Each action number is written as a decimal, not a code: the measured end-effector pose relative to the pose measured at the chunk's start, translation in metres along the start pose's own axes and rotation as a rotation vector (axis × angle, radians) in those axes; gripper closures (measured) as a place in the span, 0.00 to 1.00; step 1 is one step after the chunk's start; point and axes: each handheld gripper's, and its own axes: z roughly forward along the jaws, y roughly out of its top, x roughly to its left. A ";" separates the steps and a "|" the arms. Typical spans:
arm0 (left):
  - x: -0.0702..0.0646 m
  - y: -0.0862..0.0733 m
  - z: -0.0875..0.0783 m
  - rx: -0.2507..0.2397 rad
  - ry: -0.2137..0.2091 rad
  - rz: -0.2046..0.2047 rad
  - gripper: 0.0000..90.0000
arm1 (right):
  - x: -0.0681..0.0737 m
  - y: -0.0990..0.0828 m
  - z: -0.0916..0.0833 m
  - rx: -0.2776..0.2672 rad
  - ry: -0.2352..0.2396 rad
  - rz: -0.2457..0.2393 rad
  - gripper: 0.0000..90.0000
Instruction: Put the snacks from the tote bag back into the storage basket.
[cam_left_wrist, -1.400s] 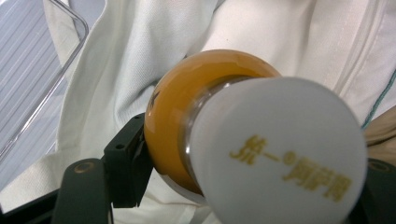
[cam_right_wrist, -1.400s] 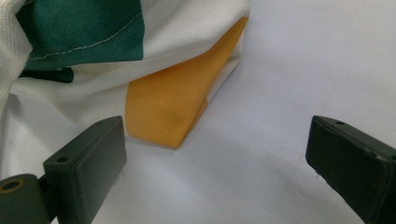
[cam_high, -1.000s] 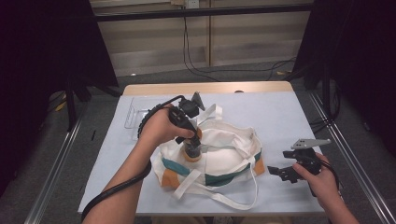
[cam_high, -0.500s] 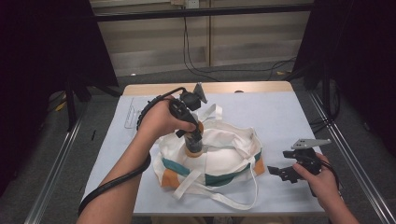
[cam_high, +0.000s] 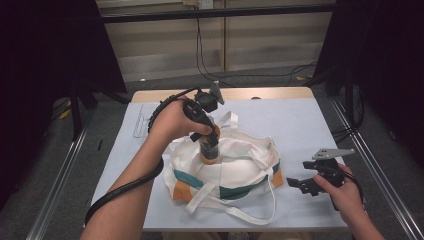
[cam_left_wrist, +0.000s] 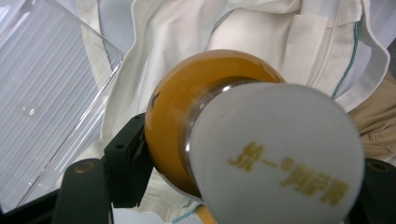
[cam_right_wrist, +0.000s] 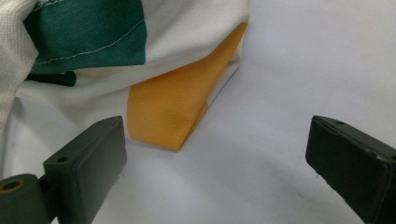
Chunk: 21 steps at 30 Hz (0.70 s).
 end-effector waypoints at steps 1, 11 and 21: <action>0.000 0.000 0.000 -0.005 -0.003 -0.006 0.33 | -0.001 0.000 0.000 -0.001 -0.002 -0.005 0.05; 0.005 0.004 -0.006 0.000 -0.001 -0.009 0.33 | 0.000 0.000 0.001 0.003 0.002 -0.002 0.06; 0.012 0.007 -0.013 -0.008 0.009 -0.023 0.33 | -0.001 0.000 0.001 0.006 0.007 -0.007 0.06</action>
